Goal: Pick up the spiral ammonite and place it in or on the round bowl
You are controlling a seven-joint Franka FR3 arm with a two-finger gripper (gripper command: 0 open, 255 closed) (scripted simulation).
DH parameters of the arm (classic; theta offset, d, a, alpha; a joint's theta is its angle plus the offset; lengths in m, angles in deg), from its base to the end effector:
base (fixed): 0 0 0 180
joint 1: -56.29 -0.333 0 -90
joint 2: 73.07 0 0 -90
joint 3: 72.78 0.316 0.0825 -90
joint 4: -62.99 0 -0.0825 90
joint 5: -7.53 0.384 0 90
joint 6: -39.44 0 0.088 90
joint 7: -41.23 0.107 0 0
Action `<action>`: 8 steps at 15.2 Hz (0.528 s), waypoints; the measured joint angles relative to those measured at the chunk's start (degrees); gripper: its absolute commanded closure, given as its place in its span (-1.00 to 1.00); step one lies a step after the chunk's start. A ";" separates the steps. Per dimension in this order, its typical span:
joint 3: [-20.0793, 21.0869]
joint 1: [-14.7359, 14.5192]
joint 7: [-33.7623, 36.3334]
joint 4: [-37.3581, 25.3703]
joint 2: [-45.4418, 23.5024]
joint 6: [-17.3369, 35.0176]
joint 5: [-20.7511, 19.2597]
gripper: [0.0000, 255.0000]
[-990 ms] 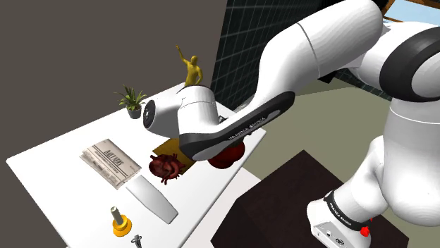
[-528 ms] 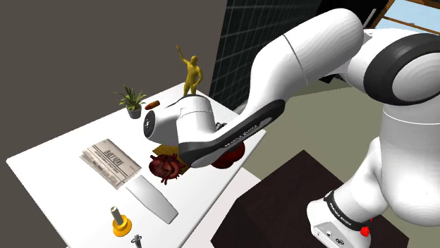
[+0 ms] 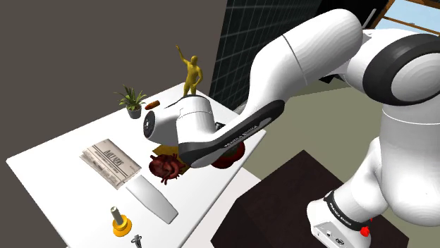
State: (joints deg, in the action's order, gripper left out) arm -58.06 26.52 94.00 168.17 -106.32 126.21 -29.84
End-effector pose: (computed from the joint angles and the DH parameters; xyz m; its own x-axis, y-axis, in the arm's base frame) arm 0.4400 0.3314 0.1994 0.9731 0.0342 -0.2276 0.2045 -0.5821 0.7870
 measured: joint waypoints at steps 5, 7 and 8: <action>0.10 -0.31 -0.16 -0.95 -0.21 -0.75 0.19 -1.00; 0.61 -1.57 -0.59 -4.27 -0.76 -3.63 0.98 -1.00; 0.76 -2.07 -0.74 -5.70 -1.18 -4.70 1.21 -1.00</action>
State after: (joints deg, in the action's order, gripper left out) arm -57.30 24.45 93.26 162.47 -107.50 121.51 -28.63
